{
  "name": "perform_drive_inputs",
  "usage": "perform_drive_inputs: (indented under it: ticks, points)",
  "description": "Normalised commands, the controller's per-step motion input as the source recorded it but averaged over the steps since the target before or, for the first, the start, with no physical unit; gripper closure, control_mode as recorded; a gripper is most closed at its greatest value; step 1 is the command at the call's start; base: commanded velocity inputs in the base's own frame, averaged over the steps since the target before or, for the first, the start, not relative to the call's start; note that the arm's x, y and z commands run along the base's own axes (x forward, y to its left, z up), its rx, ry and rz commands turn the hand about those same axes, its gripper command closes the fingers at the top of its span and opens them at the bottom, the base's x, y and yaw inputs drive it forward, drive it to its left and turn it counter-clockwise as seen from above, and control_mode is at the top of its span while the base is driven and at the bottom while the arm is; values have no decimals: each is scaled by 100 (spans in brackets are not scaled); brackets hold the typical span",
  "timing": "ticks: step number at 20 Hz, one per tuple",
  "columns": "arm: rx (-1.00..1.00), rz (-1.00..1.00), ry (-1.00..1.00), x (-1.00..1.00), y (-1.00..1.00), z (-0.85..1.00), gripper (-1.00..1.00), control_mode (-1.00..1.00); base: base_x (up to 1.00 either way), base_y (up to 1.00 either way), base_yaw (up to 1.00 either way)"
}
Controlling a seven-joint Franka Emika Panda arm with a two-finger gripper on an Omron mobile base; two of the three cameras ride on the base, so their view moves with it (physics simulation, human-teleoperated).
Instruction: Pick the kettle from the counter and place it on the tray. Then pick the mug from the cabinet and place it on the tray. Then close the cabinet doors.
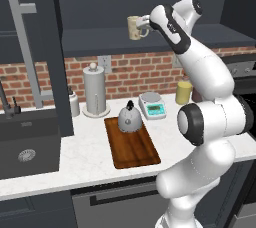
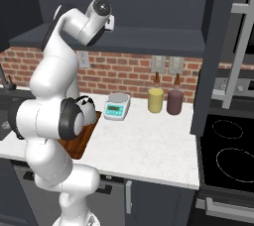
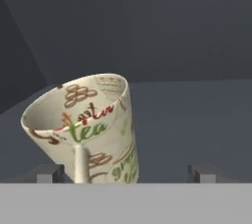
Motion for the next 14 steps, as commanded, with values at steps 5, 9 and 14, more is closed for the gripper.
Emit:
perform_drive_inputs:
  ticks: [5,9,14]
  points:
    - [-1,0,-3,0,14,-2,100,-100,0,0,0]
    - [0,0,-7,0,6,-1,100,-100,0,0,0]
    - [0,0,-3,0,1,-11,100,-100,0,0,0]
